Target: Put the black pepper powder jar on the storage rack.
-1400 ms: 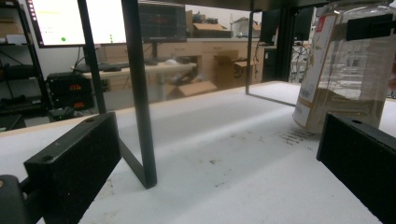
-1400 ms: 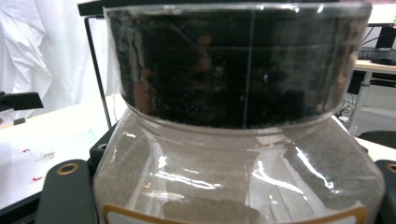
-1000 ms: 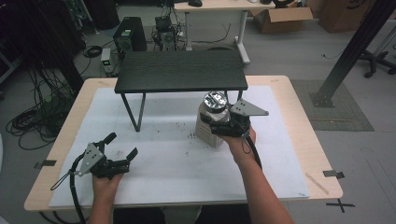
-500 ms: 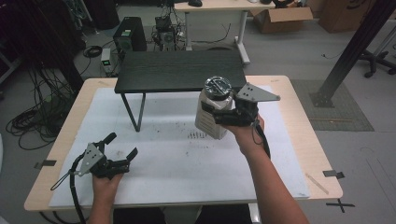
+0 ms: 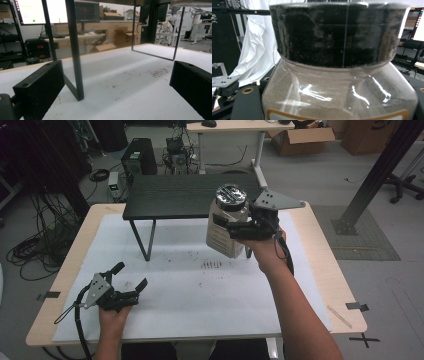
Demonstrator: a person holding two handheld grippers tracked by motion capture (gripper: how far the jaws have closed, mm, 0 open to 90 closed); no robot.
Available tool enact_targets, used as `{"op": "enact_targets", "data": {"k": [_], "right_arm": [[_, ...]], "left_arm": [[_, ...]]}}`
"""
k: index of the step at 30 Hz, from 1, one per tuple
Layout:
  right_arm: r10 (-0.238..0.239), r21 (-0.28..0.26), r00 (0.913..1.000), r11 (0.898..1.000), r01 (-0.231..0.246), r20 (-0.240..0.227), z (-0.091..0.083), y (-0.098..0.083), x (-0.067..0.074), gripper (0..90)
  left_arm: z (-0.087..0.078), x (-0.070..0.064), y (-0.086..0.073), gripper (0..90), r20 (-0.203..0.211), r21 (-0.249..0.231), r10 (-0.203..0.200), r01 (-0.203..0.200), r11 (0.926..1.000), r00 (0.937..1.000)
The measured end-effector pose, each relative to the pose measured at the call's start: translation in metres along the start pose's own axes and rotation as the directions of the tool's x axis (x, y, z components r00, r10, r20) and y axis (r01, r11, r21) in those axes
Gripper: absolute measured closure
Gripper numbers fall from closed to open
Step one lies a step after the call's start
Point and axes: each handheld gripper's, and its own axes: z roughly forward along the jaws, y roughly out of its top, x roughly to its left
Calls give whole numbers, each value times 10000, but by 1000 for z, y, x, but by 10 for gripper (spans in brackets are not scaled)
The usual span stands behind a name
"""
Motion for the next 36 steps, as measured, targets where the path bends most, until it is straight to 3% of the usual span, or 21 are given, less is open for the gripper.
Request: {"op": "enact_targets", "data": {"k": [18, 36], "right_arm": [[113, -48, 9996, 9999, -115, -245, 7, 37, -8, 226], [363, 62, 9991, 9993, -364, 227, 23, 58, -30, 226]], "left_arm": [[0, 0, 0, 3, 3, 6, -3, 3, 10000, 10000], [0, 0, 0, 3, 4, -9, -2, 2, 10000, 10000]]}}
